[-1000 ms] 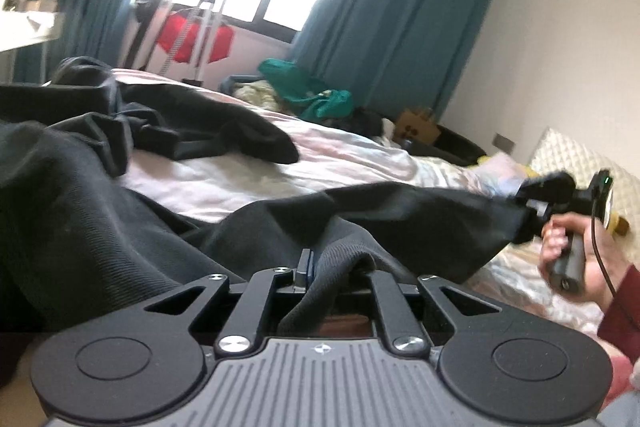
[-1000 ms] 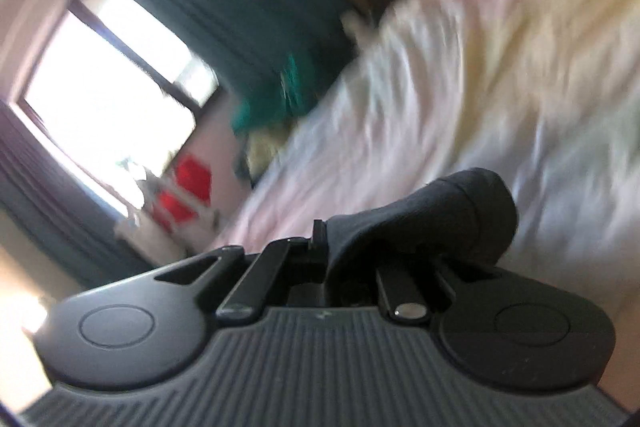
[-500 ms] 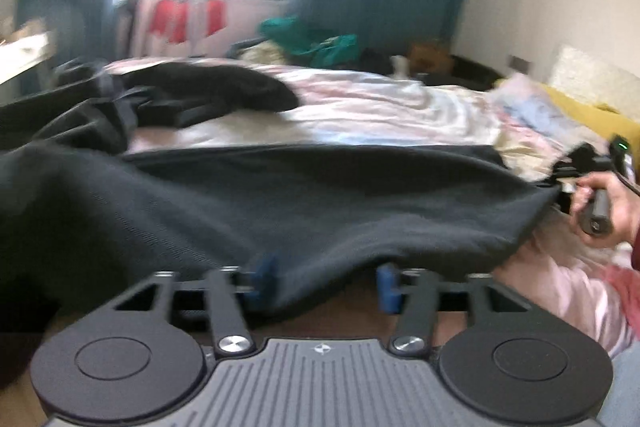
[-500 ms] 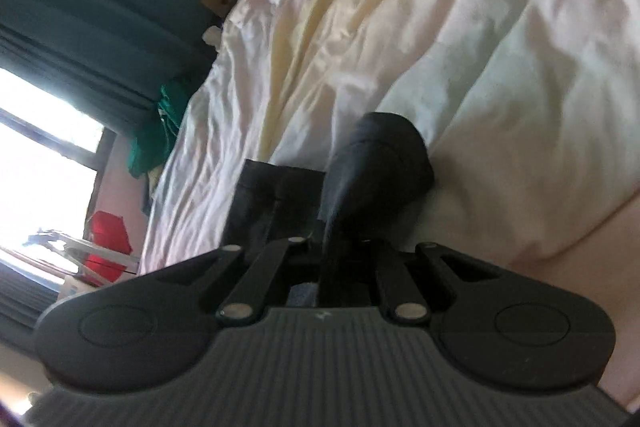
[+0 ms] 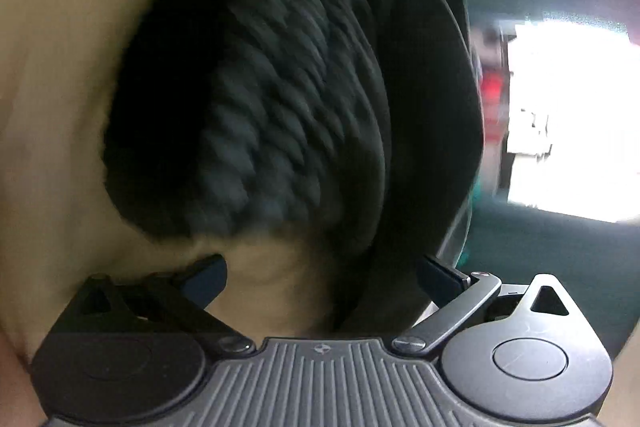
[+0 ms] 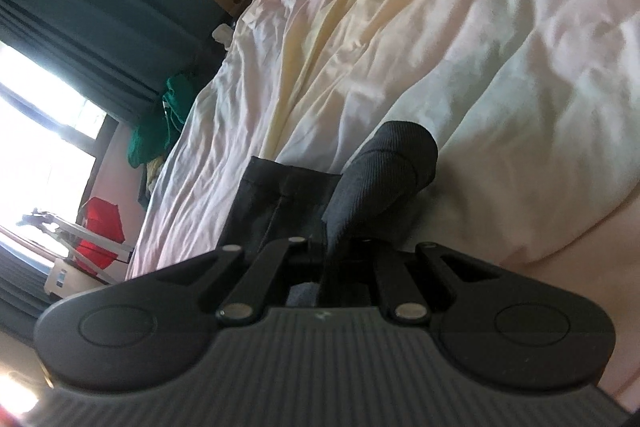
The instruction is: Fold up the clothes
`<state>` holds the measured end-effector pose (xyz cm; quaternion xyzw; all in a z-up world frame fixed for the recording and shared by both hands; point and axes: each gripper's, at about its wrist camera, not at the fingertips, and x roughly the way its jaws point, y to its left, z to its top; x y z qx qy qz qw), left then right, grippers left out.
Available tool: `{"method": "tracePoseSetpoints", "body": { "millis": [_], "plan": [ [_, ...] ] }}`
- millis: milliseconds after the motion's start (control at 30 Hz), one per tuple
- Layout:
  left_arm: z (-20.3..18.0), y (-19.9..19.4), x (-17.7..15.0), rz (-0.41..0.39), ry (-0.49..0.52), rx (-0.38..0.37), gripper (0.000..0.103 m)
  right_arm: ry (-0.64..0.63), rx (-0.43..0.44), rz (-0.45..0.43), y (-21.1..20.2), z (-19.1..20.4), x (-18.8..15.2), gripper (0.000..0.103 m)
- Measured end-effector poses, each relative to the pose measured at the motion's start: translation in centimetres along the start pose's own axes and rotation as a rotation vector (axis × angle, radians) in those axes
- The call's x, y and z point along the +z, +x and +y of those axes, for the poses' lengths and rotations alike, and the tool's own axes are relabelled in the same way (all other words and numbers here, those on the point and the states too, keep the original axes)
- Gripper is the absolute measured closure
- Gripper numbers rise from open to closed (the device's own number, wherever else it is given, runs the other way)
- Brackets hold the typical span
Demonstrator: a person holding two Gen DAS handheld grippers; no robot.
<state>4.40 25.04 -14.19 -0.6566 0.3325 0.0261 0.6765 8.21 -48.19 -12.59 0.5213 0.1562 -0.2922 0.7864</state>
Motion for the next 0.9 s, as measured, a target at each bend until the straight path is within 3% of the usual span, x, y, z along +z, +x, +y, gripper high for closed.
{"method": "tracePoseSetpoints", "body": {
  "millis": [100, 167, 200, 233, 333, 467, 567, 767, 900],
  "plan": [
    [0.8, -1.2, 0.5, -0.144, -0.077, -0.049, 0.008, -0.003, 0.001, -0.013, 0.0, 0.1, 0.0, 0.098],
    [1.4, -1.5, 0.8, -0.191, -0.154, -0.060, 0.015, -0.013, 0.004, -0.028, 0.0, 0.3, -0.1, 0.098],
    [1.3, -1.6, 0.9, -0.202, -0.161, -0.045, 0.030, -0.020, 0.006, -0.035, 0.0, 0.4, -0.1, 0.098],
    [0.8, -2.1, 1.1, -0.210, -0.136, -0.026, 0.057, -0.030, 0.008, -0.041, 0.0, 0.6, -0.1, 0.098],
    [-1.2, -4.2, 2.1, -0.233, -0.039, 0.022, 0.084, -0.034, 0.020, -0.050, 0.0, 0.6, 0.1, 0.098],
    [-3.8, -7.0, 3.4, -0.263, 0.092, 0.085, 0.088, -0.027, 0.036, -0.059, 0.1, 0.5, 0.3, 0.098],
    [-6.8, -11.6, 5.2, -0.312, 0.202, 0.086, 0.089, -0.021, 0.044, -0.058, -0.1, 0.4, 0.4, 0.098],
    [-5.9, -16.3, 9.1, -0.232, 0.204, 0.136, 0.091, -0.028, 0.050, -0.068, -1.0, 0.6, 0.4, 0.098],
    [-4.9, -19.1, 11.6, -0.170, 0.196, 0.173, 0.091, -0.062, -0.023, -0.053, -1.0, 0.2, 0.3, 0.098]
  ]
}}
